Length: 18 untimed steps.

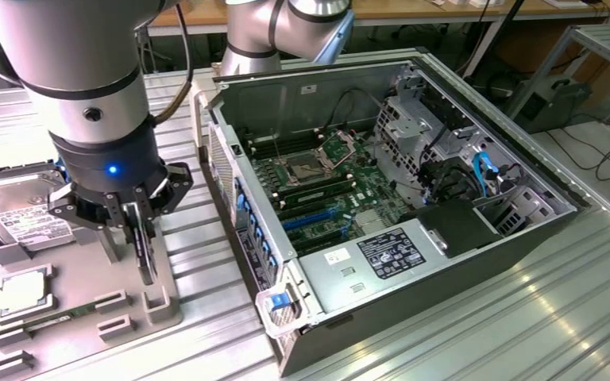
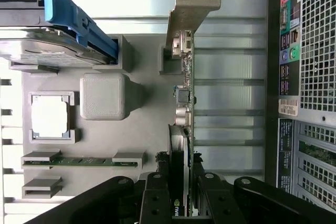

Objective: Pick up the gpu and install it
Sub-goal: 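Pick up the gpu and move the gpu toward the slot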

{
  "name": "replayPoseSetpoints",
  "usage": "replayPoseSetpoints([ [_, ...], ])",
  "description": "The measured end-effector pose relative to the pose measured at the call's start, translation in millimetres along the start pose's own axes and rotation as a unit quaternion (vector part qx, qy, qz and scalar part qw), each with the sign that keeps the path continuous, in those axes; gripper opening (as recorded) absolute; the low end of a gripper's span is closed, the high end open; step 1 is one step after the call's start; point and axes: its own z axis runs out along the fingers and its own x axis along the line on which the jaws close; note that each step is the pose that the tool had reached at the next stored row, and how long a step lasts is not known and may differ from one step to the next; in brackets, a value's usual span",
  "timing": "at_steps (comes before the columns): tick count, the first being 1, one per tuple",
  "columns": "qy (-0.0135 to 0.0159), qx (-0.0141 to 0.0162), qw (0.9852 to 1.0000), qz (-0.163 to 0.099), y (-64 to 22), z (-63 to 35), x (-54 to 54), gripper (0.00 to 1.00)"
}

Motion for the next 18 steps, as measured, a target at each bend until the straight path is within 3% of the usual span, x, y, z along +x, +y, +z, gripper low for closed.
replayPoseSetpoints([
  [18,0.0,0.0,1.0,0.0,0.8,-23.4,0.2,0.27],
])
